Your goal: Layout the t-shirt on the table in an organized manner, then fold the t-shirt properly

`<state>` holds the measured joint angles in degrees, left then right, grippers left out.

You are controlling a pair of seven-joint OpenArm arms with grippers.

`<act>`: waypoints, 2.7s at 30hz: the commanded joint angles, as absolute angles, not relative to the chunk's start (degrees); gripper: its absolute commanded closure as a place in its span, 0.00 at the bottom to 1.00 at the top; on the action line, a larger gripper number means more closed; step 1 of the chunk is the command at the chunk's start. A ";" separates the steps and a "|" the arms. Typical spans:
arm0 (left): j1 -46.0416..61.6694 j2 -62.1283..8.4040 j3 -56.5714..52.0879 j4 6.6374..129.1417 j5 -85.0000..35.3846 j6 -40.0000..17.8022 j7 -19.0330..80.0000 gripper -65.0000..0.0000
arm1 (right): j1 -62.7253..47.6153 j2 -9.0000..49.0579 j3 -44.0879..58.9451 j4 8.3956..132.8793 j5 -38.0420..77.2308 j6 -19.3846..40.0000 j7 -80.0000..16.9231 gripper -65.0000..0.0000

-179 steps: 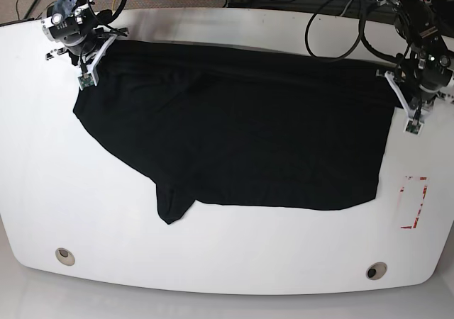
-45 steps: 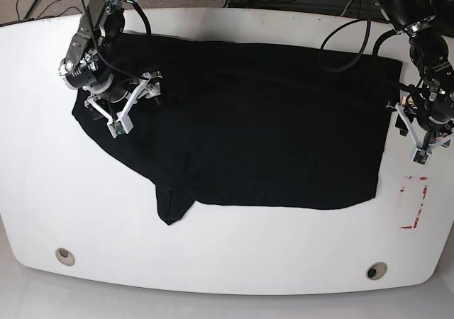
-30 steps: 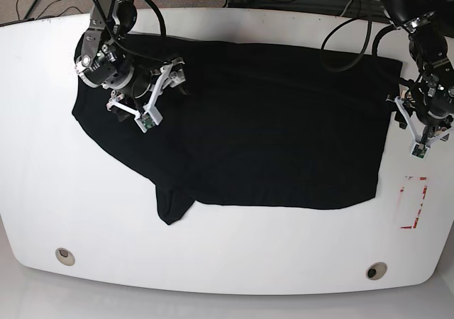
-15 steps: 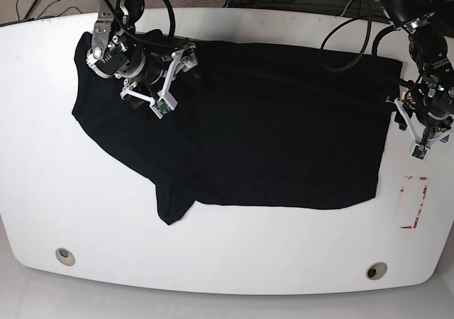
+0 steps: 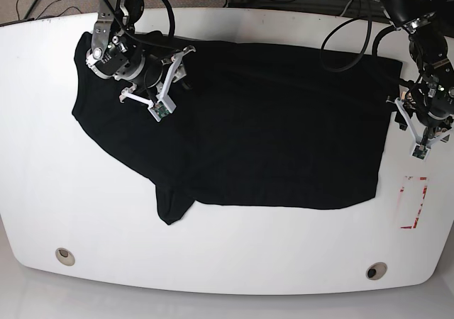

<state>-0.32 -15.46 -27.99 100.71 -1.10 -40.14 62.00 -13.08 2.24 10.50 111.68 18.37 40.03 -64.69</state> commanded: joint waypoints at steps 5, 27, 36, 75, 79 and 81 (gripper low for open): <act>-1.19 -16.31 -28.18 101.58 -1.19 -40.00 61.23 0.51 | -12.26 2.51 10.59 109.58 17.27 40.00 -63.25 0.88; -1.54 -16.40 -28.35 97.01 -1.19 -40.00 61.23 0.51 | -13.76 2.42 10.42 110.37 16.92 40.00 -63.25 0.97; -1.54 -16.40 -28.35 96.92 -1.19 -40.00 61.14 0.51 | -13.93 2.42 10.68 113.10 16.92 40.00 -63.25 0.98; -1.54 -16.48 -28.09 96.92 -1.19 -40.00 61.05 0.51 | -5.14 3.38 12.70 114.95 16.92 40.00 -63.43 0.24; -1.54 -16.48 -28.09 96.92 -1.19 -40.00 61.05 0.51 | -7.16 5.85 12.79 116.00 17.19 40.00 -63.43 0.12; -1.54 -16.48 -28.00 96.92 -1.19 -40.00 61.05 0.51 | -8.40 6.90 13.32 116.00 17.19 40.00 -63.43 0.12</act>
<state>-0.78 -15.53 -27.97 96.01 -1.13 -40.14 61.87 -8.10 5.39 12.53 114.72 16.73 40.10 -64.53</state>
